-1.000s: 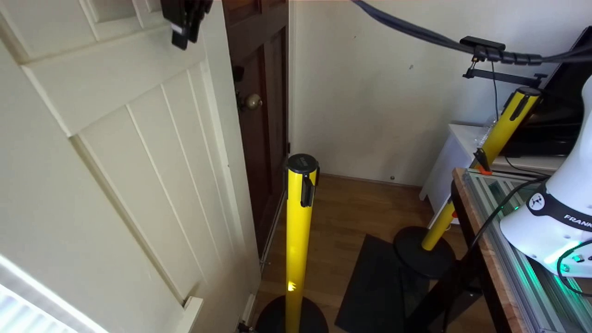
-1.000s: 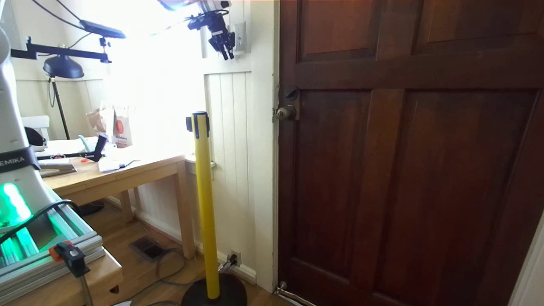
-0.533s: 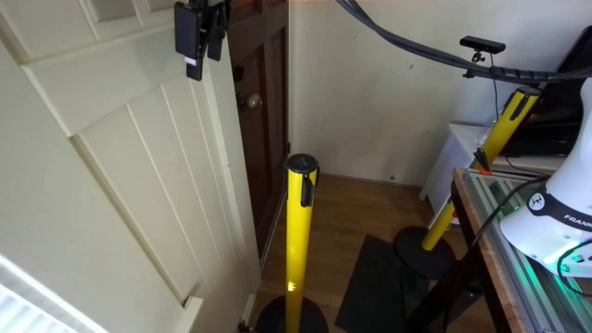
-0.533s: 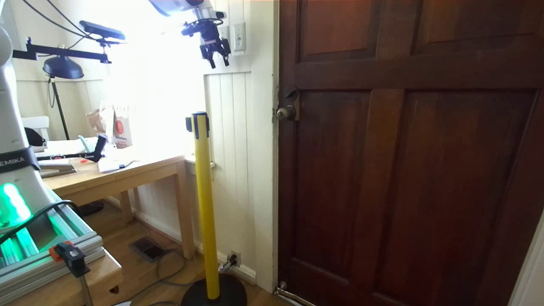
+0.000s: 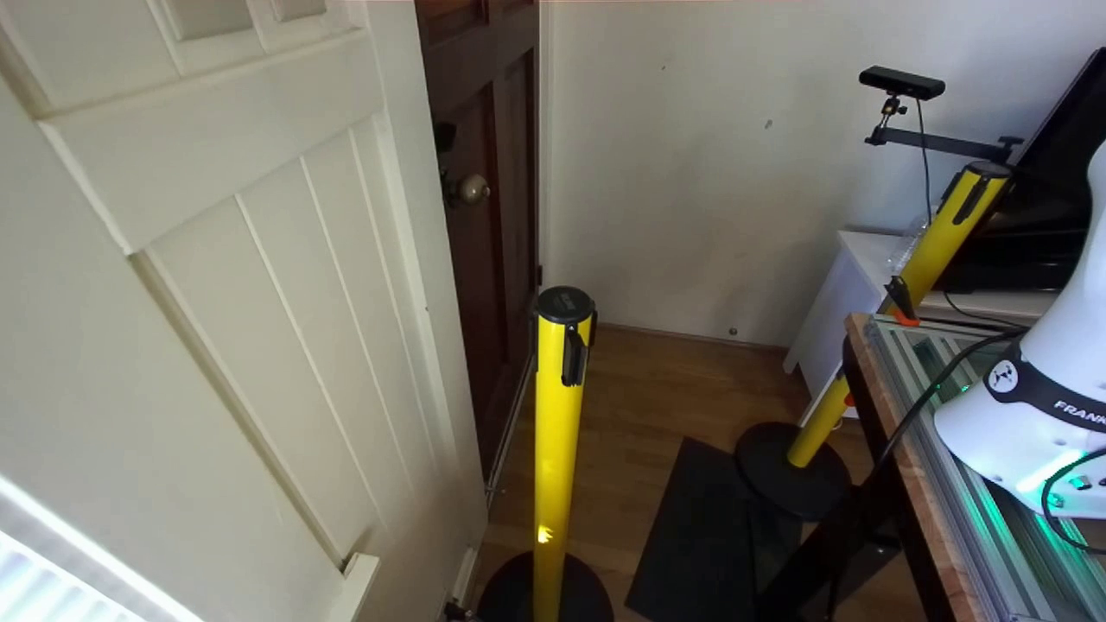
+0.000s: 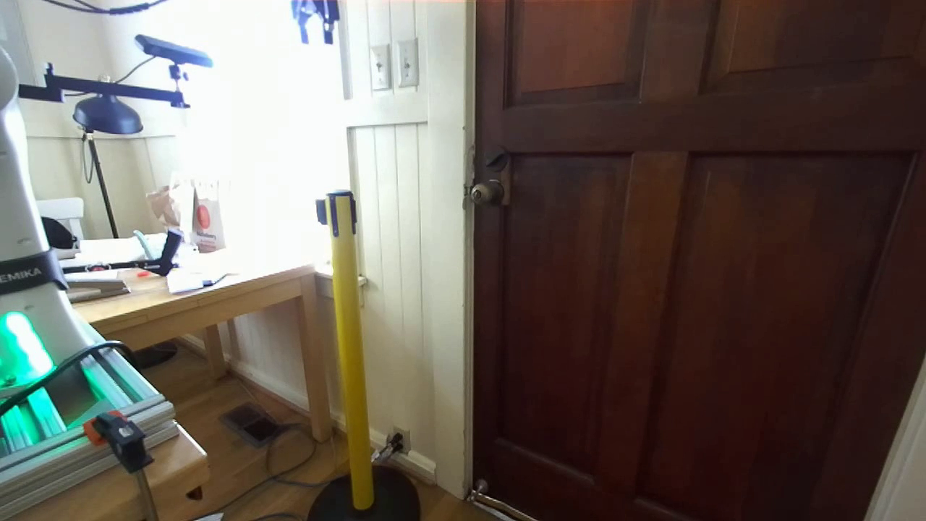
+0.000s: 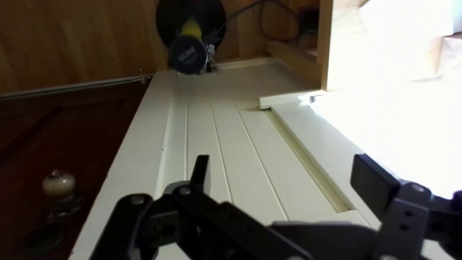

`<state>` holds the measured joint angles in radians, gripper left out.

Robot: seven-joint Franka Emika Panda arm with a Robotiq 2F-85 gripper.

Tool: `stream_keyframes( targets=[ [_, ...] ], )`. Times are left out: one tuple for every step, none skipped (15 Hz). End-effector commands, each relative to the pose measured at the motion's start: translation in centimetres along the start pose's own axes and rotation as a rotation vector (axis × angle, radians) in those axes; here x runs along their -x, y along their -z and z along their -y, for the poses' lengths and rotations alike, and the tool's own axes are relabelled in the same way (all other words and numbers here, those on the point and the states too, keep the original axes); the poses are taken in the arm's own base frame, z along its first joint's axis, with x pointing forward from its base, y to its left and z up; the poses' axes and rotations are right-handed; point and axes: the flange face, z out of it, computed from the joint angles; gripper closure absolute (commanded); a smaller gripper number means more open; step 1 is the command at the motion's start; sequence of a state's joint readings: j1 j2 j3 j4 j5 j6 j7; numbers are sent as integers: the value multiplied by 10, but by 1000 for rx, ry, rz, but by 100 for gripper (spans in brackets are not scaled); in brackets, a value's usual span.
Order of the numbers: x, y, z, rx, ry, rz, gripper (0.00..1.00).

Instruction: Push the switch on the right down

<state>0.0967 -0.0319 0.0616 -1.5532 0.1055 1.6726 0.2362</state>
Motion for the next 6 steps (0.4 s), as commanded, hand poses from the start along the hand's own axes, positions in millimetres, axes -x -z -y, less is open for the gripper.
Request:
stream_keyframes(
  targets=[
    [36, 44, -13, 56, -146, -16, 0],
    [41, 53, -16, 74, -168, -29, 0],
    [44, 59, -20, 106, -181, -41, 0],
    [34, 53, -14, 55, -133, -32, 0],
    [37, 58, -15, 59, -137, -40, 0],
    [37, 59, -15, 59, -136, -42, 0]
  ],
)
